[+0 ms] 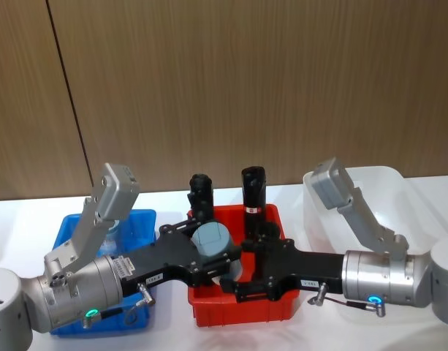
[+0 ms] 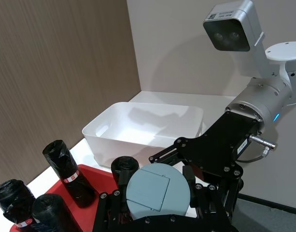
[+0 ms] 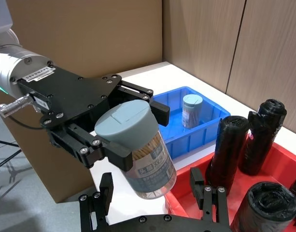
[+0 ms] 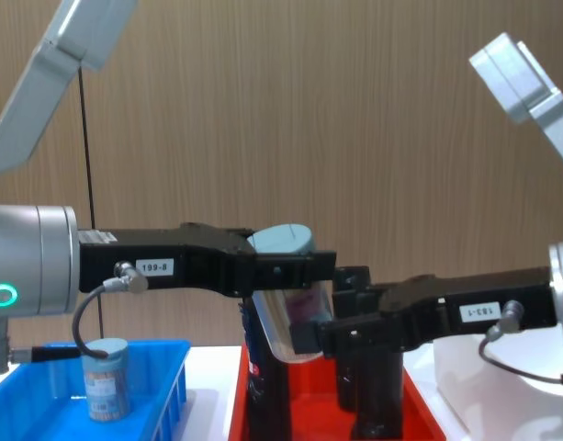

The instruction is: Pick the cotton swabs from the blue box and place them into the white box.

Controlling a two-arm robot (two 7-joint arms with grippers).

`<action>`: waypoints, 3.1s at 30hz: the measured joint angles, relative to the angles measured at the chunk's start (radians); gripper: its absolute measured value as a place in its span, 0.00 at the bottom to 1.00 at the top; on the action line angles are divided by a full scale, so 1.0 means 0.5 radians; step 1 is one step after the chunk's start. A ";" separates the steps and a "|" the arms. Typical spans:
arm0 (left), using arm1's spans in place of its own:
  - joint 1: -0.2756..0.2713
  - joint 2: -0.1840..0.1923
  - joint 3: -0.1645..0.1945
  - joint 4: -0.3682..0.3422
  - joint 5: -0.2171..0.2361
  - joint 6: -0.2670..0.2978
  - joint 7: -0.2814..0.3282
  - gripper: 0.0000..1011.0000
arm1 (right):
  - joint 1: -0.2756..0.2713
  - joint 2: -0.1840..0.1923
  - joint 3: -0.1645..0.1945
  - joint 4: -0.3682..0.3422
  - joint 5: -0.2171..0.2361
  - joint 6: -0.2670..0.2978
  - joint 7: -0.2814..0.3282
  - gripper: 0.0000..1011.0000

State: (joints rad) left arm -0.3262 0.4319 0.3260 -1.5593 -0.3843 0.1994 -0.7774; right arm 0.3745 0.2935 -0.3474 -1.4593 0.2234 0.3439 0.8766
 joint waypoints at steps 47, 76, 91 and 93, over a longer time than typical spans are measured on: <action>0.000 0.000 0.000 0.000 0.000 0.000 -0.001 0.66 | 0.097 -0.075 -0.115 0.133 0.049 -0.068 -0.018 0.81; 0.000 0.000 0.000 0.000 0.000 0.000 0.000 0.99 | 0.075 -0.026 -0.122 0.088 0.174 -0.083 -0.057 0.65; 0.000 0.000 0.000 0.000 0.000 0.000 0.000 0.99 | 0.026 0.063 -0.062 0.098 0.260 -0.152 -0.177 0.65; 0.000 0.000 0.000 0.000 0.000 0.000 0.000 0.99 | 0.017 0.084 -0.044 0.105 0.276 -0.166 -0.200 0.65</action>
State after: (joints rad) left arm -0.3263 0.4319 0.3259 -1.5592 -0.3844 0.1993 -0.7773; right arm 0.3828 0.3355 -0.3696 -1.4070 0.3611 0.2608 0.7767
